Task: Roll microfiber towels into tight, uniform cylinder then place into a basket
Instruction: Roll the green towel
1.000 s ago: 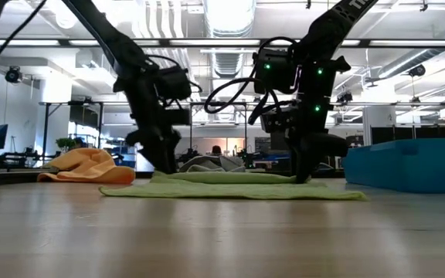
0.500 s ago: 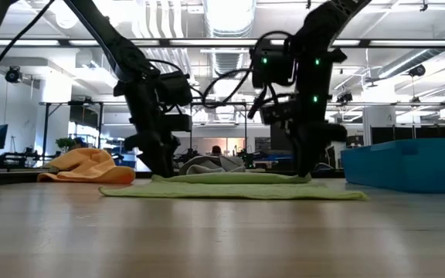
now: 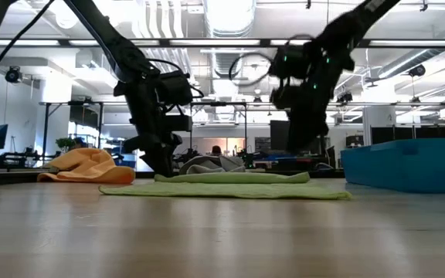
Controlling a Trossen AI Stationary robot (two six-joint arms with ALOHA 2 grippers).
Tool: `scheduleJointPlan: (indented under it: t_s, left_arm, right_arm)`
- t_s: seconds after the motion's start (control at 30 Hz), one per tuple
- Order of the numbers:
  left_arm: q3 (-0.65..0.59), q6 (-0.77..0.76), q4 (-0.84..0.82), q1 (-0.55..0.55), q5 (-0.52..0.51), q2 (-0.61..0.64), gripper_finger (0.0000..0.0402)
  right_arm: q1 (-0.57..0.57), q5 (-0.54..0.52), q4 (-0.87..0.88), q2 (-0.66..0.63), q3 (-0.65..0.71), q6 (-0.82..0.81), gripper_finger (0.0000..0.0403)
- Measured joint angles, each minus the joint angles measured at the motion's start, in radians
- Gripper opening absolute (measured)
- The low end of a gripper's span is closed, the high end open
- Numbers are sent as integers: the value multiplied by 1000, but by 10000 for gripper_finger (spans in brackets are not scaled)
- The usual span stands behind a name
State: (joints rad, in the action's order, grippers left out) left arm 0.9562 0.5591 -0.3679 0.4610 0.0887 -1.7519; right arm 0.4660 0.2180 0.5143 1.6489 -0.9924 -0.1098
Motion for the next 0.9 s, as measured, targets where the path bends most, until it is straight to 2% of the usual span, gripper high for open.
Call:
scheduleJointPlan:
  t_s: [0.13, 0.3, 0.6, 0.73, 0.9]
  left_arm:
    - [0, 1, -3, 0, 3, 0, 1]
    - [-1, 3, -5, 0, 6, -1, 1]
    - [-1, 24, -6, 0, 8, -1, 1]
    - [-1, 24, -6, 0, 9, -1, 1]
    - [-1, 24, -6, 0, 9, -1, 1]
  right_arm:
    - [9, 96, 5, 101, 5, 36, 137]
    - [9, 111, 2, 164, -16, 63, 137]
    - [11, 92, 95, 160, -92, 97, 130]
    - [18, 46, 144, 163, -127, 128, 154]
    - [22, 42, 84, 205, -128, 176, 192]
